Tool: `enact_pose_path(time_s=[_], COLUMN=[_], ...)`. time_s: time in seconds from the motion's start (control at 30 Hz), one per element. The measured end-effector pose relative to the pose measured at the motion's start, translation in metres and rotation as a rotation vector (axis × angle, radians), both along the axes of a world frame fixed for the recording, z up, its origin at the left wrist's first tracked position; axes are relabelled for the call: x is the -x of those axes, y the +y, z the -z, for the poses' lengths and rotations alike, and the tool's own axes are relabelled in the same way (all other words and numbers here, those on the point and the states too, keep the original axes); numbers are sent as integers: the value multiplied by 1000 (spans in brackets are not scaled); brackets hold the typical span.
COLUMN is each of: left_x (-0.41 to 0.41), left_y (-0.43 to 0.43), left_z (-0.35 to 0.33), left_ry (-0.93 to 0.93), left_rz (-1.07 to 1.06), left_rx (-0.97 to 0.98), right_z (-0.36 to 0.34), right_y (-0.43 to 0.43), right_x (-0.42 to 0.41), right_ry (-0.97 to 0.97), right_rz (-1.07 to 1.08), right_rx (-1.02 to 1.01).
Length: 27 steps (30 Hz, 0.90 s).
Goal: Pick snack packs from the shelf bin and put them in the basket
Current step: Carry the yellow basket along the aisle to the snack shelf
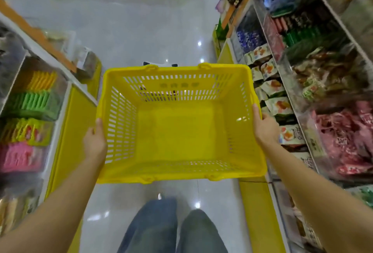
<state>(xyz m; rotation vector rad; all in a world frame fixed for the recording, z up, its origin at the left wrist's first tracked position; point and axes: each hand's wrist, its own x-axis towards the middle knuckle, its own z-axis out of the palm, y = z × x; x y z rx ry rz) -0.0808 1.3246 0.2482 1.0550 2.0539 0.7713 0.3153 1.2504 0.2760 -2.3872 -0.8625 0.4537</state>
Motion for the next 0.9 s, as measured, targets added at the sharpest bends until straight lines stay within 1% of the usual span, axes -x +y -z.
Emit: enact_pose_path(time_s=[0.1, 0.33, 0.47, 0.6, 0.7, 0.8, 0.9], left_x=[-14, -66, -93, -109, -113, -116, -122], left_y=[58, 189, 255, 315, 360, 409, 463], left_z=[-1, 5, 3, 1, 3, 8, 11], left_ry=[17, -57, 25, 70, 71, 68, 60], left_rz=[33, 73, 96, 101, 130, 176, 267], left_rx=[-5, -69, -38, -16, -10, -5, -6], right_z=[3, 6, 9, 16, 21, 26, 31], right_y=[46, 158, 225, 282, 320, 356, 378], right_x=[-10, -59, -85, -101, -104, -105, -101], right_ry=[9, 46, 33, 49, 43, 25, 16], right_rz=[15, 26, 38, 72, 66, 127, 186], right_rx=[13, 40, 118, 108, 123, 125, 105])
